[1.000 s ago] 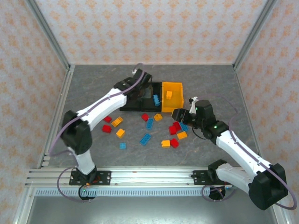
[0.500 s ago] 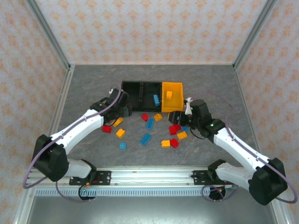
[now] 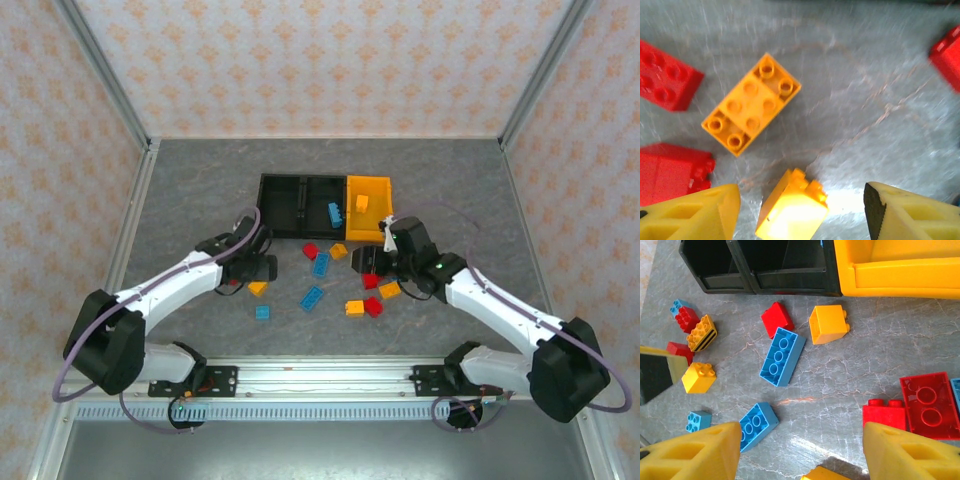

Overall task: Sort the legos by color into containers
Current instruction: Pick up the lego from the bottom-left of the table.

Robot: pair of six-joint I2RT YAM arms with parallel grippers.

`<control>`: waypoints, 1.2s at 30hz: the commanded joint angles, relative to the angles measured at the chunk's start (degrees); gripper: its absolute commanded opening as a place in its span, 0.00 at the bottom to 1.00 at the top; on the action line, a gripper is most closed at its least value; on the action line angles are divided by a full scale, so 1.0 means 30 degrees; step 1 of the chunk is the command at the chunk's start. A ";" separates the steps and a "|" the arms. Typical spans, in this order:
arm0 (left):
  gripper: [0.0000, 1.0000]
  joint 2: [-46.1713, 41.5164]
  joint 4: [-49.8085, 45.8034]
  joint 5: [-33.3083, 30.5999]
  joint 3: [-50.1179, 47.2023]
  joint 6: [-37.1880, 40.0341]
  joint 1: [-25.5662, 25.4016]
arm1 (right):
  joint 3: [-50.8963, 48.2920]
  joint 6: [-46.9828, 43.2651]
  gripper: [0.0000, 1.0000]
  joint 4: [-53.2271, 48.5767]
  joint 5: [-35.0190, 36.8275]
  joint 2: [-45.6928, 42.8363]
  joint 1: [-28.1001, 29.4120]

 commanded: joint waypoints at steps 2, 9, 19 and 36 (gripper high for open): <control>0.70 0.0294 0.0357 0.1014 -0.0651 0.0228 -0.0030 | 0.0346 -0.0277 0.65 0.0256 0.0385 0.0038 0.0100; 0.67 0.1931 0.0658 0.1122 -0.0691 0.0405 -0.0032 | 0.0197 -0.0174 0.65 0.0208 0.0494 -0.0088 0.0091; 0.36 0.2204 0.0724 0.1767 -0.0424 0.0419 -0.0171 | 0.0053 -0.0099 0.65 0.0395 0.0697 0.0073 0.0099; 0.27 0.1771 -0.0092 0.1365 0.1930 -0.0115 -0.0395 | -0.0108 0.0128 0.65 0.0719 0.1065 -0.0377 0.0071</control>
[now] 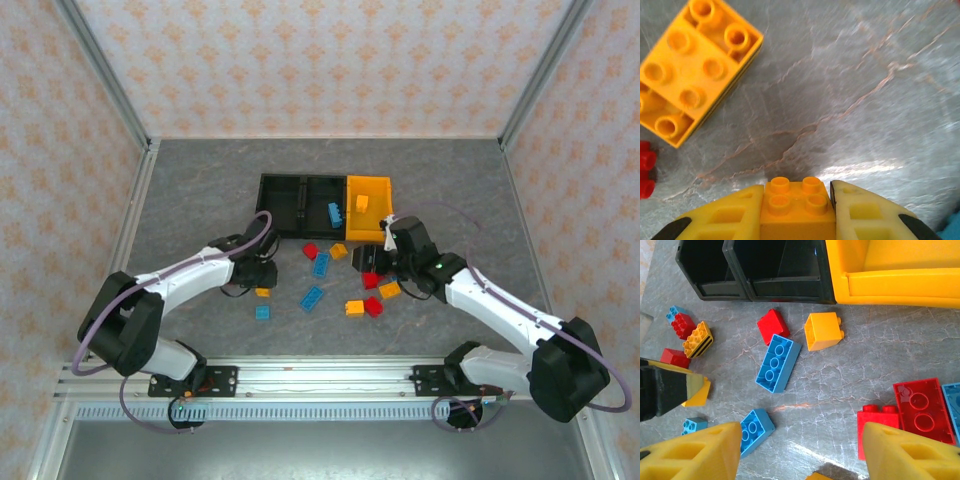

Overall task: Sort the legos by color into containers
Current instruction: Pick up the lego from the bottom-left of the table, then place the lego in the container.

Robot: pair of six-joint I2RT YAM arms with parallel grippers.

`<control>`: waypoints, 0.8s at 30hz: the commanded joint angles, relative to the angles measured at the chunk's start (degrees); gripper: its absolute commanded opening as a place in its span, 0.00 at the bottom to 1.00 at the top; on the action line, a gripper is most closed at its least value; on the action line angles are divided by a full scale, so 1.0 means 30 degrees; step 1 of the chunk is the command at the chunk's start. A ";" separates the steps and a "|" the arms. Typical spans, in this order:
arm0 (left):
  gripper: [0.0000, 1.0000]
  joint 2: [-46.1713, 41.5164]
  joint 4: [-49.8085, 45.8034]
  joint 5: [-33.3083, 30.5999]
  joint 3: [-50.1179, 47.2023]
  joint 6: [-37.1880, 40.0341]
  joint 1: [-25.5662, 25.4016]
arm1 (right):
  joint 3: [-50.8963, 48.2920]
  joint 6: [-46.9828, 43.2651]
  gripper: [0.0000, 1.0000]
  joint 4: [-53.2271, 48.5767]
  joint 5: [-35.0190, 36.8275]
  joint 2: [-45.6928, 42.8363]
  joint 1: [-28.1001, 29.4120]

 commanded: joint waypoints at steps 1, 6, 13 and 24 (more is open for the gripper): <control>0.27 -0.0316 -0.0541 -0.0326 0.1693 -0.0272 -0.0090 | -0.0042 0.0178 0.65 0.0477 0.0669 -0.0446 0.0069; 0.27 0.0462 -0.0395 0.0104 0.3984 -0.0335 -0.0247 | -0.0113 0.0620 0.65 0.0364 0.1023 -0.0976 -0.0273; 0.27 0.2944 -0.0106 0.0245 0.7947 -0.0636 -0.1267 | -0.0867 0.1246 0.65 0.0500 0.0117 -0.2305 -0.2080; 0.27 0.8511 -0.0336 0.0206 1.5577 -0.1048 -0.3089 | -0.1419 0.1434 0.65 -0.0664 -0.0488 -0.3206 -0.4914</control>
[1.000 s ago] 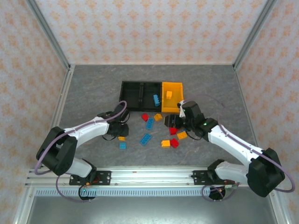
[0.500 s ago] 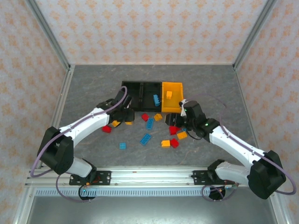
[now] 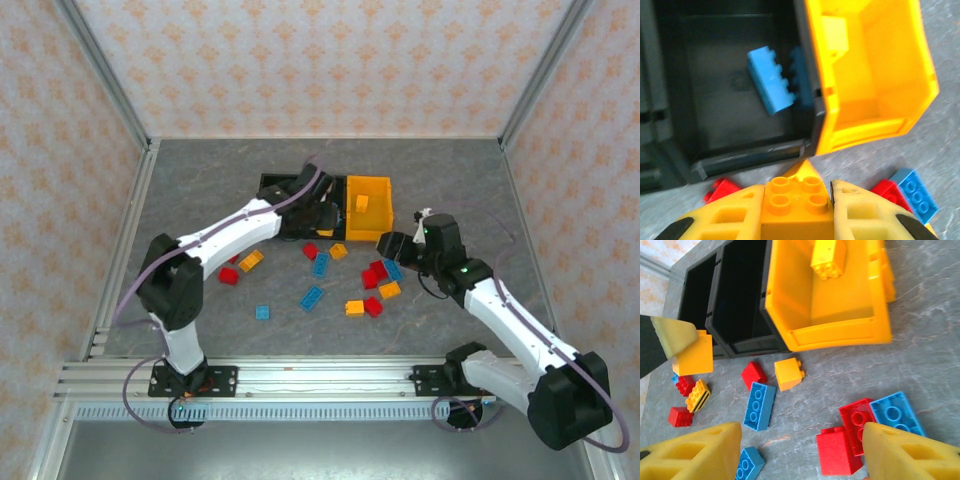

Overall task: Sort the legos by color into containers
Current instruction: Place the lego in the container, then pick up the lego from the middle-left of the table.

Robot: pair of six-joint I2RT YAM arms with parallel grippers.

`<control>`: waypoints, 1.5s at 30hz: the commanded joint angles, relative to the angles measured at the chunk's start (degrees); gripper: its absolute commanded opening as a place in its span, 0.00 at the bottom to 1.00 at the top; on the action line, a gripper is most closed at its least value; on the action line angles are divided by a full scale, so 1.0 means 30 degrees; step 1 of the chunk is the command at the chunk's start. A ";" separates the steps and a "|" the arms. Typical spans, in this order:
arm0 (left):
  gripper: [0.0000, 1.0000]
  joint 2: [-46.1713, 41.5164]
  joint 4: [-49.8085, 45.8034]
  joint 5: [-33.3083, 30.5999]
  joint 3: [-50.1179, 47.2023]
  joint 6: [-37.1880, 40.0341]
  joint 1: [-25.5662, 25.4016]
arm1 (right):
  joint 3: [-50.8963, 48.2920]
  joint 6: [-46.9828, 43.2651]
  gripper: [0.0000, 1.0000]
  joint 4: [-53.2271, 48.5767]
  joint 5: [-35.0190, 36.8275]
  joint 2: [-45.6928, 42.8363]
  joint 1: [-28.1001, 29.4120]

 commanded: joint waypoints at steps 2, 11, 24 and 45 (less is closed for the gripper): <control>0.26 0.2458 -0.0853 -0.0365 0.3628 -0.0181 -0.0490 | -0.0413 0.0274 0.65 -0.0737 -0.0027 -0.0572 -0.1056; 0.27 0.7711 -0.2896 -0.0486 1.0909 -0.0265 -0.1005 | -0.0748 0.0249 0.65 -0.0890 0.0159 -0.1275 -0.1600; 0.35 1.0549 -0.3925 -0.1762 1.3723 0.0176 -0.1606 | -0.1125 0.0275 0.66 -0.1237 0.0453 -0.2031 -0.1774; 0.48 0.4152 -0.2339 -0.2274 0.8032 0.1194 -0.1738 | 0.0334 -0.1566 0.66 -0.1856 0.0686 -0.1897 -0.1060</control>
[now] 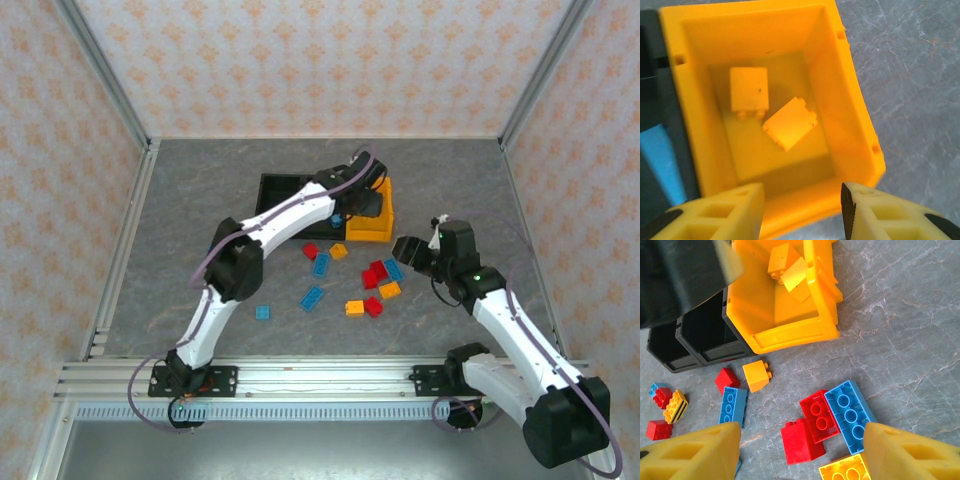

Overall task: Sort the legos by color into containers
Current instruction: Pick up the lego from the middle-left of the table.

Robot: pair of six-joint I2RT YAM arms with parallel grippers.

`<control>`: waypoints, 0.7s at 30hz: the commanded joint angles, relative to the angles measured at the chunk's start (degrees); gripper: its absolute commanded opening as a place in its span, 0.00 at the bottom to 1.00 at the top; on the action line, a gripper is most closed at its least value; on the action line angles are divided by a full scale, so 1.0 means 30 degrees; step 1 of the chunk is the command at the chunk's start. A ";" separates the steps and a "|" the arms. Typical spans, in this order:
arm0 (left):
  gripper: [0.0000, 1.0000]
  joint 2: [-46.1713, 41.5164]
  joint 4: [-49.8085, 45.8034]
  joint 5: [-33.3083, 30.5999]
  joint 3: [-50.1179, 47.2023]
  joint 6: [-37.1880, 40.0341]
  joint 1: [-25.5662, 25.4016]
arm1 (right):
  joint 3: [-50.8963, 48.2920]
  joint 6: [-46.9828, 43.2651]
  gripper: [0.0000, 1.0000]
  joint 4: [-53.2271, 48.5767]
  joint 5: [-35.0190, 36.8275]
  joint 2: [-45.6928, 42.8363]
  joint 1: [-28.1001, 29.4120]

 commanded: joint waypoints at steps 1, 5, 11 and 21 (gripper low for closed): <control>0.48 -0.3451 0.0882 -0.1146 -0.2395 0.0760 -0.0107 | 0.0961 -0.0920 0.66 0.0103 0.0377 -0.0132 0.0739; 0.50 -0.6558 0.1102 -0.1675 -0.5650 0.0921 0.0110 | 0.1455 -0.1099 0.66 0.1055 0.0134 0.0304 0.2548; 0.50 -1.0539 0.1748 -0.2451 -1.1440 -0.0360 0.1188 | 0.2315 -0.1491 0.66 0.2543 0.0099 0.1775 0.5325; 0.53 -1.7358 0.3106 -0.3020 -2.0273 -0.4047 0.4511 | 0.4265 -0.2890 0.66 0.4556 0.0524 0.5031 0.9298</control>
